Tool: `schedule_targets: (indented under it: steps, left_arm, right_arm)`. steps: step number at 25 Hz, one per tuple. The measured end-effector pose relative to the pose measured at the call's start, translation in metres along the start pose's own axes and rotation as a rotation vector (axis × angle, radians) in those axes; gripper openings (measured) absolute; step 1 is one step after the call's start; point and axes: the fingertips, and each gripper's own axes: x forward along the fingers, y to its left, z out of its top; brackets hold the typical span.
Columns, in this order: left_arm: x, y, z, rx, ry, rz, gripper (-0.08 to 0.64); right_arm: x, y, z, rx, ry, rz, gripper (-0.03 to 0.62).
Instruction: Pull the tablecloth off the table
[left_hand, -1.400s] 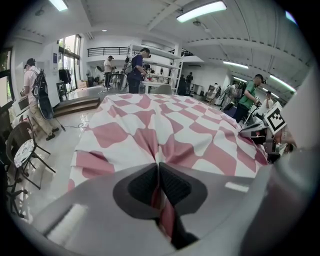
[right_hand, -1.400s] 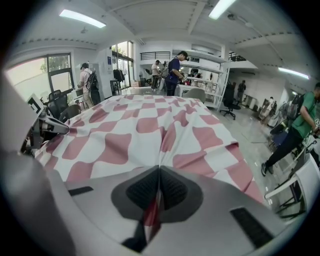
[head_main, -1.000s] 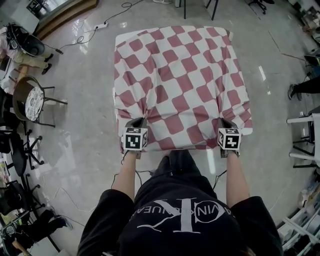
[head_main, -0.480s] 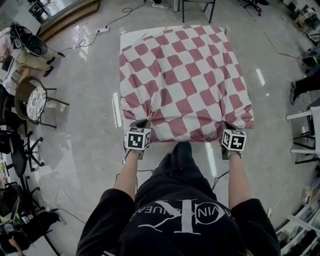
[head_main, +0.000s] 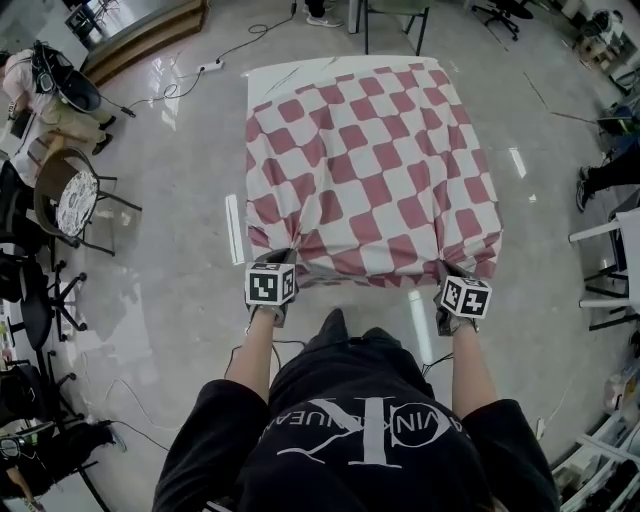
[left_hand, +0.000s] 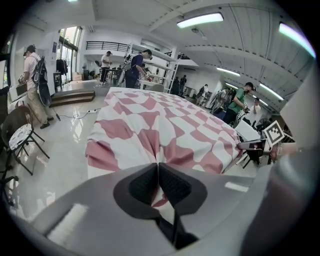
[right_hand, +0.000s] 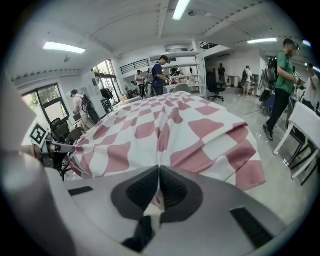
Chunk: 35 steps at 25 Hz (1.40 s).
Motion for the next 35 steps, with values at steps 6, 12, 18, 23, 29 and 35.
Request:
schedule_targets:
  steps: [6,12,18,23,29,35]
  left_arm:
    - [-0.013,0.002,0.004,-0.053,-0.017,0.051,0.017]
    - [-0.035,-0.001,0.008,-0.119,-0.067,0.100,0.014]
    - [-0.074,-0.006,-0.001,-0.195,-0.092,0.132,0.014]
    - [-0.097,-0.035,-0.041,-0.188,-0.129,0.147,0.012]
    - [-0.126,-0.052,-0.074,-0.176,-0.162,0.168,0.014]
    - [-0.157,-0.055,-0.079,-0.196,-0.204,0.192,0.014]
  right_arm:
    - [-0.005,0.012,0.003,0.007,0.001,0.101,0.012]
    - [-0.026,0.010,0.018,0.059,-0.052,0.175,0.012]
    - [-0.070,0.018,0.029,0.087,-0.111,0.220,0.012]
    - [-0.099,0.019,-0.014,0.034,-0.135,0.247,0.012]
    - [-0.129,0.025,-0.042,-0.009,-0.167,0.275,0.012]
    - [-0.156,0.023,-0.044,-0.022,-0.190,0.298,0.012]
